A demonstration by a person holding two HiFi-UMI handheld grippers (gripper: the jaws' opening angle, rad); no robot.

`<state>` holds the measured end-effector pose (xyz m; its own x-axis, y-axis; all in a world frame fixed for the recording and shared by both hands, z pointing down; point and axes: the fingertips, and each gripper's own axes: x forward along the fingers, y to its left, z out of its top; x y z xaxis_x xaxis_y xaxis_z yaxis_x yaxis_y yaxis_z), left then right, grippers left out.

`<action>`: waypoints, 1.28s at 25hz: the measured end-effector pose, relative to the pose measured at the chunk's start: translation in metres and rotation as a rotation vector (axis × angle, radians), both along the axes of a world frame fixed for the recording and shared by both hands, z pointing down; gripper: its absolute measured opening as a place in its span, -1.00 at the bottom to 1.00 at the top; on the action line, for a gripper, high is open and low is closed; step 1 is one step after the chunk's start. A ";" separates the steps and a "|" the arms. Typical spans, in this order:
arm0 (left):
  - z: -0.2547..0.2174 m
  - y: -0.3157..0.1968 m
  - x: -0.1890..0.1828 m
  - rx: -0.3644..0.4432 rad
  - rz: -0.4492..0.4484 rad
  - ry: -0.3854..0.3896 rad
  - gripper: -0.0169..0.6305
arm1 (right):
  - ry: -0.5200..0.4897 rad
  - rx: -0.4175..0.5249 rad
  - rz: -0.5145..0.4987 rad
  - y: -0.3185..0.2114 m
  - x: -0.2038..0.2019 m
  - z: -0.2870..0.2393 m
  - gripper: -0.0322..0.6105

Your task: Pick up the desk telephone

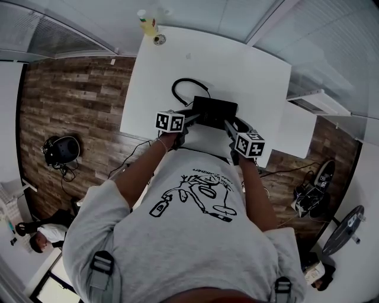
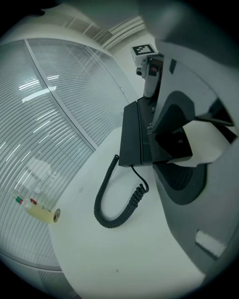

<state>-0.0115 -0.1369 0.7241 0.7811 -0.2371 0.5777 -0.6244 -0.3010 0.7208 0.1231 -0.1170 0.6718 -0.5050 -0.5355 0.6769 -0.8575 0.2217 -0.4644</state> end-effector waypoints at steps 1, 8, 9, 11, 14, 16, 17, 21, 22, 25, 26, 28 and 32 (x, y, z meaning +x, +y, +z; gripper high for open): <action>-0.006 0.001 -0.001 0.009 -0.007 -0.003 -0.36 | -0.001 0.004 -0.005 0.001 -0.001 -0.006 -0.32; -0.055 0.003 -0.005 0.066 -0.041 -0.025 -0.36 | -0.011 0.051 -0.017 0.004 -0.002 -0.053 -0.32; -0.064 0.003 -0.005 0.073 -0.045 -0.026 -0.36 | -0.012 0.060 -0.016 0.004 -0.001 -0.061 -0.32; -0.080 0.002 -0.005 0.089 -0.057 -0.025 -0.36 | -0.019 0.081 -0.012 0.003 -0.001 -0.078 -0.32; -0.106 0.001 -0.004 0.111 -0.074 -0.016 -0.36 | -0.031 0.113 -0.001 0.001 0.000 -0.104 -0.32; -0.123 0.001 -0.003 0.125 -0.082 -0.008 -0.36 | -0.042 0.132 0.010 0.000 0.001 -0.122 -0.32; -0.131 0.001 -0.002 0.131 -0.086 -0.004 -0.36 | -0.049 0.142 0.015 -0.001 0.001 -0.129 -0.32; -0.162 0.003 0.000 0.155 -0.093 -0.002 -0.36 | -0.073 0.172 0.031 0.003 0.005 -0.159 -0.32; -0.169 0.004 0.001 0.165 -0.092 -0.001 -0.36 | -0.074 0.180 0.033 0.004 0.006 -0.166 -0.32; -0.191 0.003 0.001 0.197 -0.094 0.004 -0.36 | -0.073 0.207 0.036 0.004 0.006 -0.187 -0.33; -0.198 0.002 0.001 0.207 -0.094 0.006 -0.36 | -0.073 0.215 0.037 0.004 0.006 -0.193 -0.33; -0.209 0.001 0.000 0.225 -0.094 0.008 -0.36 | -0.072 0.229 0.037 0.004 0.006 -0.204 -0.33; -0.228 0.002 0.001 0.249 -0.094 0.009 -0.36 | -0.080 0.247 0.042 0.004 0.007 -0.220 -0.33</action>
<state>-0.0109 -0.1351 0.4962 0.7538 -0.4428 0.4854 -0.6518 -0.4108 0.6374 0.1300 -0.1127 0.4517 -0.5256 -0.7012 0.4818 -0.8309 0.3015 -0.4676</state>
